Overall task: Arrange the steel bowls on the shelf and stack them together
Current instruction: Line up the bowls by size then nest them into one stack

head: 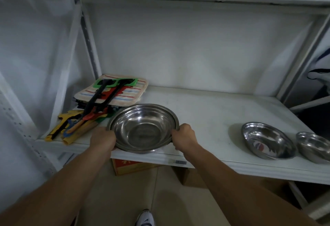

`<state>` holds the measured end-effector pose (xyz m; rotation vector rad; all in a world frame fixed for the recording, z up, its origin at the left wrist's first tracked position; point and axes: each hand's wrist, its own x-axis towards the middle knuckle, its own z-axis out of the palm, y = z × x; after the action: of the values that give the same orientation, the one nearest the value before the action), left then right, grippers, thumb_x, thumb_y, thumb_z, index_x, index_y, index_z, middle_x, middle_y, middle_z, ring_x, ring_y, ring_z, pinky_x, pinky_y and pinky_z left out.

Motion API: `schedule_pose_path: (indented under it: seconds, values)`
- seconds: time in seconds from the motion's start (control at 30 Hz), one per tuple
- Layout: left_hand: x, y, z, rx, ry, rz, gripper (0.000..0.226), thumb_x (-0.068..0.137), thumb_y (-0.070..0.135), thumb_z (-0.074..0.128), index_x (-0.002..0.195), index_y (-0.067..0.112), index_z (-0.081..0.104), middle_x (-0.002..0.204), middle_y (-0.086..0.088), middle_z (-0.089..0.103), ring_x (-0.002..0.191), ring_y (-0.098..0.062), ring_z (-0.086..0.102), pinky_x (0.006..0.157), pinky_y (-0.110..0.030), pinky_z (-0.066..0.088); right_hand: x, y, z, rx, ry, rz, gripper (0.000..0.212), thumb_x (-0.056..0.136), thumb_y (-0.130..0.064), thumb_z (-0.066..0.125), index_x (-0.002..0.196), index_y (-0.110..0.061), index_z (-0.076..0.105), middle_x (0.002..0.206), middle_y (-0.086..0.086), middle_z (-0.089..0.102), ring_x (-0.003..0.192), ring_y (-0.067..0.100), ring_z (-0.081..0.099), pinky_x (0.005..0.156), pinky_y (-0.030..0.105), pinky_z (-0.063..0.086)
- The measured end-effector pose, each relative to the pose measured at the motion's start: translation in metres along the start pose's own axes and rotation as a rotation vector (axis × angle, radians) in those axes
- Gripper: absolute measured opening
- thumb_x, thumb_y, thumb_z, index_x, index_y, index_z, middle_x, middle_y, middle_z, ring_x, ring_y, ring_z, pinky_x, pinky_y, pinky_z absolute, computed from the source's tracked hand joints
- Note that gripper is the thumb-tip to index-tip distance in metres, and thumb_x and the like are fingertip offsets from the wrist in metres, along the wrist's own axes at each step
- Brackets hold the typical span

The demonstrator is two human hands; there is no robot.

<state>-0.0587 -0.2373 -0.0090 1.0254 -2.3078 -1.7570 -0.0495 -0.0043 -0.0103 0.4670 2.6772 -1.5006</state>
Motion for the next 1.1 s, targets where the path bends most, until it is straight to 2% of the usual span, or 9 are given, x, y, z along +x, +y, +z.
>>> schedule_pose_path:
  seconds: [0.23,0.4,0.57,0.7,0.83,0.9,0.97,1.03,1.1]
  values:
    - [-0.054,0.027,0.085,0.000,-0.229,0.194,0.024,0.090,0.003,0.053,0.091,0.010,0.075,0.090,-0.017,0.076,0.084,-0.034,0.074,0.078,-0.051,0.064,-0.004,0.053,-0.094,-0.022,0.217,0.028,0.020,0.096,-0.012,0.048,0.077,-0.009,0.051,0.068,0.003,0.050,0.058,0.018,0.045,0.052,0.028,0.037]
    - [-0.080,0.030,0.138,0.000,-0.331,0.204,0.030,0.087,-0.003,0.044,0.093,0.005,0.073,0.096,-0.023,0.074,0.090,-0.041,0.073,0.082,-0.057,0.062,-0.005,0.086,-0.143,0.004,0.266,0.101,0.019,0.097,-0.008,0.048,0.082,-0.003,0.060,0.070,0.008,0.056,0.063,0.021,0.053,0.059,0.034,0.046]
    - [-0.073,0.024,0.162,0.017,-0.326,0.201,0.029,0.087,-0.002,0.044,0.089,0.008,0.071,0.098,-0.024,0.074,0.092,-0.041,0.073,0.084,-0.058,0.061,0.005,0.102,-0.149,0.009,0.263,0.131,0.023,0.099,-0.011,0.050,0.106,0.004,0.067,0.083,0.014,0.064,0.073,0.025,0.060,0.066,0.037,0.054]
    - [-0.062,0.017,0.166,0.022,-0.307,0.201,0.029,0.085,-0.001,0.044,0.089,0.007,0.071,0.099,-0.025,0.074,0.092,-0.042,0.072,0.083,-0.060,0.061,0.011,0.105,-0.144,-0.018,0.267,0.111,0.026,0.101,-0.014,0.050,0.106,0.005,0.068,0.097,0.021,0.071,0.081,0.029,0.063,0.073,0.040,0.055]
    - [-0.066,0.019,0.167,0.047,-0.274,0.200,0.022,0.094,0.008,0.049,0.100,0.006,0.071,0.111,-0.024,0.073,0.099,-0.042,0.071,0.089,-0.054,0.059,0.010,0.106,-0.144,0.037,0.292,0.094,0.029,0.101,-0.021,0.050,0.096,0.002,0.068,0.086,0.016,0.068,0.075,0.029,0.064,0.075,0.044,0.059]
    - [-0.079,0.022,0.164,0.264,-0.125,0.327,0.036,0.100,0.021,0.051,0.129,0.003,0.062,0.132,-0.021,0.064,0.117,-0.043,0.062,0.096,-0.046,0.053,0.003,0.107,-0.150,0.067,0.302,0.090,0.033,0.100,-0.027,0.048,0.092,-0.001,0.066,0.087,0.015,0.070,0.076,0.031,0.066,0.078,0.048,0.061]
    - [-0.105,0.025,0.161,0.359,0.071,0.613,0.045,0.100,0.025,0.053,0.141,0.005,0.054,0.139,-0.020,0.057,0.127,-0.041,0.054,0.101,-0.050,0.048,-0.007,0.111,-0.163,0.096,0.341,0.082,0.033,0.098,-0.026,0.046,0.094,-0.002,0.068,0.089,0.015,0.072,0.082,0.033,0.069,0.079,0.052,0.062]
    - [-0.148,0.028,0.166,0.216,0.060,0.944,0.035,0.099,0.020,0.055,0.130,0.007,0.061,0.125,-0.015,0.063,0.113,-0.033,0.061,0.094,-0.048,0.052,-0.018,0.120,-0.183,0.126,0.396,0.074,0.031,0.096,-0.021,0.046,0.093,-0.002,0.070,0.084,0.014,0.071,0.076,0.029,0.067,0.072,0.049,0.062]
    - [-0.196,0.030,0.178,0.132,-0.144,1.106,0.018,0.099,0.018,0.057,0.110,0.012,0.069,0.096,-0.006,0.073,0.083,-0.023,0.069,0.073,-0.040,0.057,-0.030,0.134,-0.206,0.142,0.474,0.060,0.026,0.096,-0.019,0.047,0.095,-0.007,0.070,0.083,0.011,0.071,0.074,0.027,0.068,0.067,0.045,0.061]
